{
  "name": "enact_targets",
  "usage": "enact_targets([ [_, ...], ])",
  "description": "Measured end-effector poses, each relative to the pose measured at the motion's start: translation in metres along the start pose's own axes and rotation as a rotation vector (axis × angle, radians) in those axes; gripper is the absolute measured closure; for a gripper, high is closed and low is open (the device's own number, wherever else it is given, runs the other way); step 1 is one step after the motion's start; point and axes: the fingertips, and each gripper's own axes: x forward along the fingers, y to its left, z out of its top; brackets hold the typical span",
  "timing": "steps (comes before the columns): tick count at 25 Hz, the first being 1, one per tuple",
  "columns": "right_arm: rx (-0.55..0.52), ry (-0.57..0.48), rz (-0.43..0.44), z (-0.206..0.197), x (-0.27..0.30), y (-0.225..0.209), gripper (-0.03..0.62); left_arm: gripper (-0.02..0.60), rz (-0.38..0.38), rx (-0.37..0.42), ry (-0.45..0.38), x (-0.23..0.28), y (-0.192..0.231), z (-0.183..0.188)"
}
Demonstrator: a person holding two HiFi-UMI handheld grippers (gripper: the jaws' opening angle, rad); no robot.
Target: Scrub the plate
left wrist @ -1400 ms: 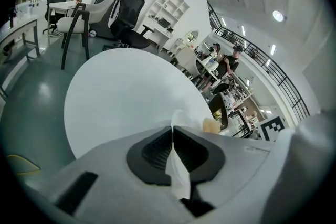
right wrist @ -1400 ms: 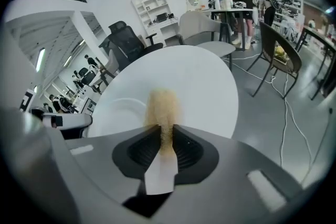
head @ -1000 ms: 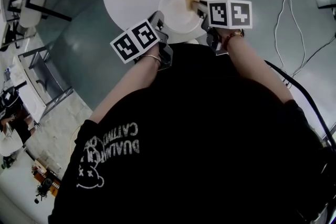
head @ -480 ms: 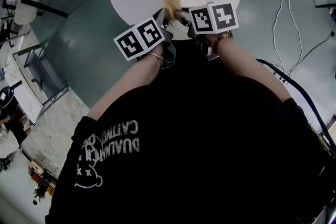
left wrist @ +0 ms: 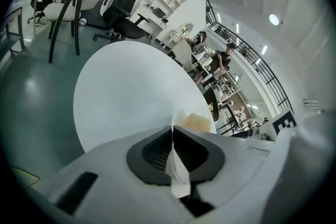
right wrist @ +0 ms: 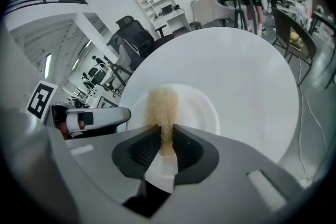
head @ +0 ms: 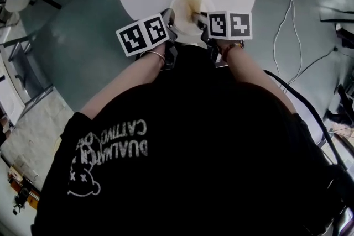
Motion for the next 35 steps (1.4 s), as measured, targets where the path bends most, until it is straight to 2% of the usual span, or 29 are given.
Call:
enact_targets([
  [6, 0.038, 0.003, -0.061, -0.004, -0.001, -0.004, 0.516, 0.568, -0.029, -0.008, 0.042, -0.01, 0.011, 0.004],
  [17, 0.014, -0.001, -0.142, -0.004, -0.008, -0.01, 0.514, 0.568, -0.053, -0.035, 0.021, -0.021, 0.023, 0.015],
  [27, 0.032, 0.001, -0.26, -0.011, -0.032, -0.043, 0.514, 0.568, -0.035, -0.117, -0.025, -0.024, 0.035, 0.017],
  [31, 0.033, -0.054, -0.213, 0.003, -0.029, -0.017, 0.514, 0.568, -0.031, -0.114, -0.049, -0.03, 0.037, 0.022],
  [35, -0.034, -0.054, -0.102, 0.018, -0.011, 0.021, 0.514, 0.568, -0.032, -0.112, -0.053, -0.028, 0.036, 0.021],
])
